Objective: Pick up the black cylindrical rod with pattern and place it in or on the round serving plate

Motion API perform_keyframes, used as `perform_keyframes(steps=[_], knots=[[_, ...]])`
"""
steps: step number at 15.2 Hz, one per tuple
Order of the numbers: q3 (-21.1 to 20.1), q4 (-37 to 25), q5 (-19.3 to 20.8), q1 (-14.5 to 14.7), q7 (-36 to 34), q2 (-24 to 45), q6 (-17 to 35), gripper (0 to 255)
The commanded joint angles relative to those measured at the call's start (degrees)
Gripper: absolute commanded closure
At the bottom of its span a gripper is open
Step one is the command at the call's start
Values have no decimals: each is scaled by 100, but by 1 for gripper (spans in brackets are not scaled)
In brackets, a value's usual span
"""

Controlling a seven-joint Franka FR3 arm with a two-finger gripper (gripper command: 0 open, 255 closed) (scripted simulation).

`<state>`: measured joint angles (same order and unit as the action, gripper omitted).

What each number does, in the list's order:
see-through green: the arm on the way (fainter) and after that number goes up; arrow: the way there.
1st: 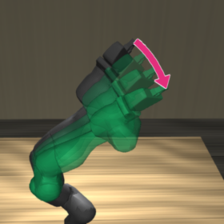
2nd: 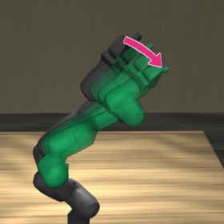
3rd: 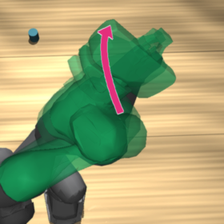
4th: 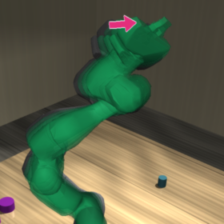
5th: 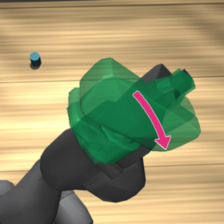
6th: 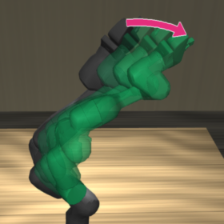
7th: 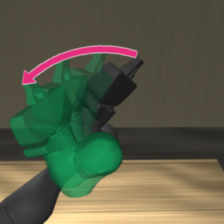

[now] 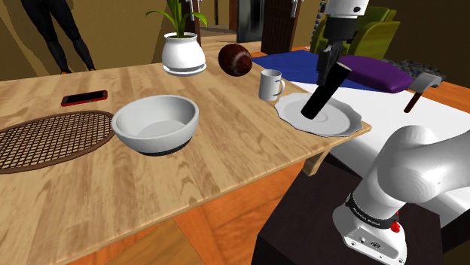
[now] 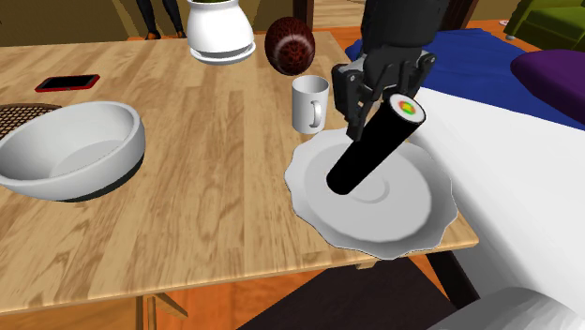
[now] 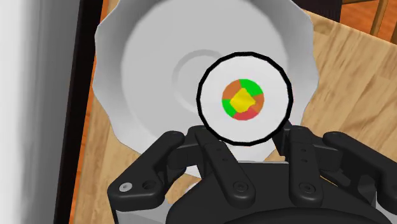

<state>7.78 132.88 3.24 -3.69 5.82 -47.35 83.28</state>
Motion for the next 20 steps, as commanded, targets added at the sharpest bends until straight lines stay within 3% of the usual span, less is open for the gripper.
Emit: perform_keyframes(steps=[1, 13, 14, 20], knots=[[289, -13, 239, -101, 319, -85, -89, 255], [401, 767, 348, -158, 362, -283, 495, 255], [401, 767, 348, -158, 362, -283, 495, 0], [421, 1368, 198, -415, 202, -1422, -460, 0]])
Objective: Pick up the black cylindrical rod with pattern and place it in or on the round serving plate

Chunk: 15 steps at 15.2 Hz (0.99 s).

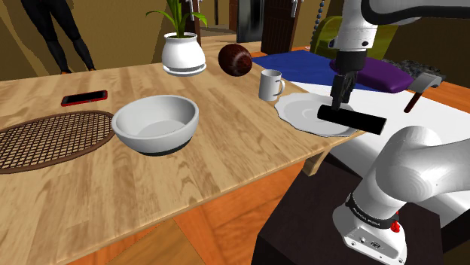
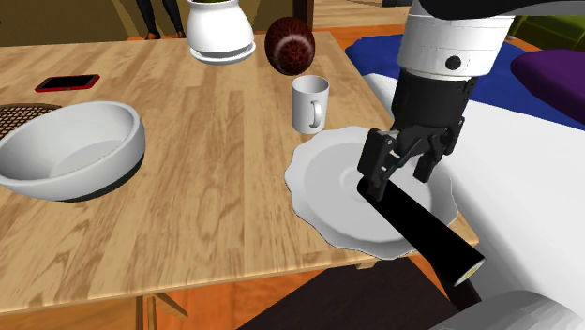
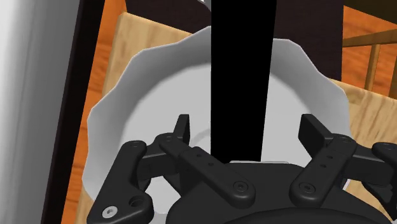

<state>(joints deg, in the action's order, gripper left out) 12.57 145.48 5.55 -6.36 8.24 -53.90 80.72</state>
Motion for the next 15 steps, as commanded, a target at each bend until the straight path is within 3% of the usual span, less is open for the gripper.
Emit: perform_keyframes(steps=[1, 8, 15], knots=[[-51, 126, -35, -147, -54, -812, -245, 0], [4, 833, 38, -182, -90, -1125, 148, 0], [9, 833, 43, -173, -97, -1127, 147, 0]])
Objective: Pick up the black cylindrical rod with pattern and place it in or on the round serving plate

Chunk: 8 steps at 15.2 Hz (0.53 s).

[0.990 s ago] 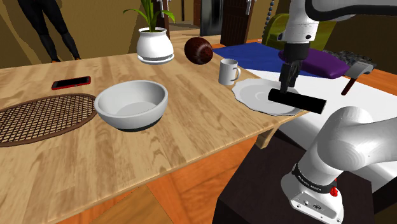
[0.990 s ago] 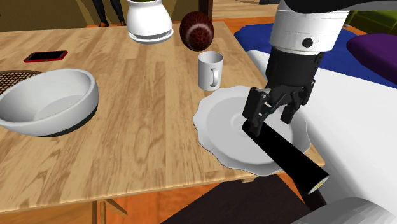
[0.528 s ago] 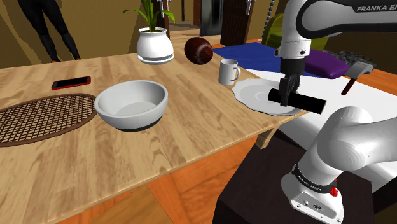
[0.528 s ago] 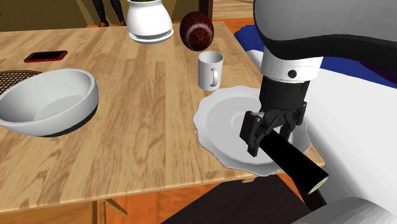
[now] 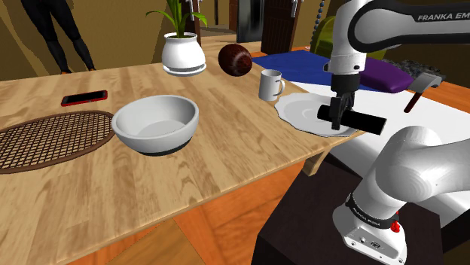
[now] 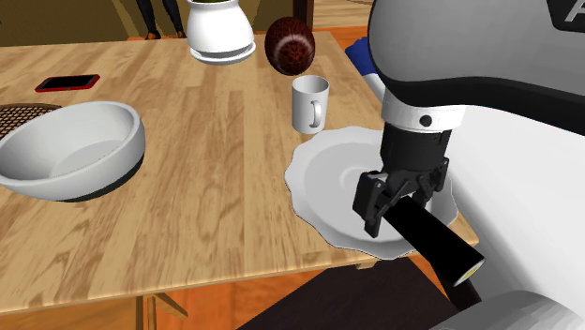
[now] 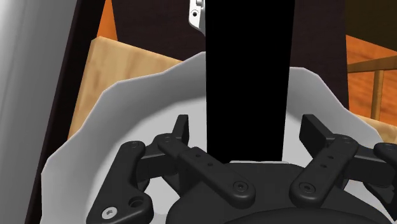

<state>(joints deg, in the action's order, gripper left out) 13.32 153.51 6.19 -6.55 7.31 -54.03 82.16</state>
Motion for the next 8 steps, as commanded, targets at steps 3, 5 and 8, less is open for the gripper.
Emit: perform_keyframes(steps=[3, 5, 8], knots=[[-51, 87, 14, -183, 13, -1211, -37, 255], [29, 166, 100, -226, 78, -1206, 50, 255], [-9, 159, 52, -190, 36, -1146, 103, 255]])
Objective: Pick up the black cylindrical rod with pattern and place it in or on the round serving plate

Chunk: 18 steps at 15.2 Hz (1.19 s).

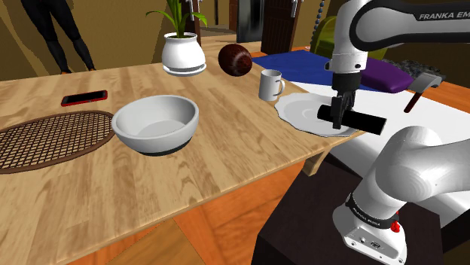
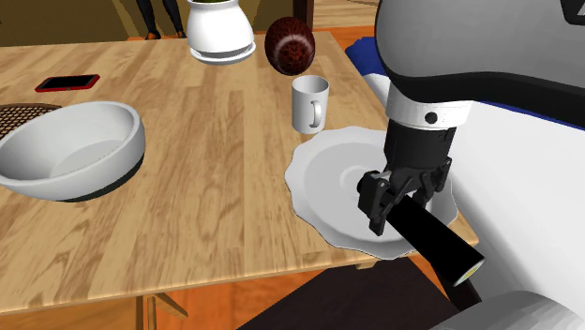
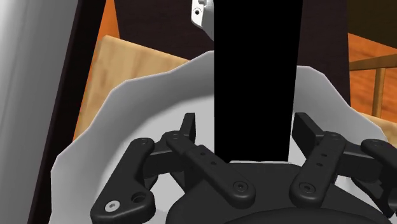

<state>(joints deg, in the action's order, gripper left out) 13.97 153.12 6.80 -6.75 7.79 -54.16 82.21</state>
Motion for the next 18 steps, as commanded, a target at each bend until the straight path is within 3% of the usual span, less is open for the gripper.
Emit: perform_keyframes(steps=[1, 18], knots=[[0, 134, 50, -170, 44, -962, 205, 255], [-293, -1292, -271, -9, -106, -638, -896, 255]])
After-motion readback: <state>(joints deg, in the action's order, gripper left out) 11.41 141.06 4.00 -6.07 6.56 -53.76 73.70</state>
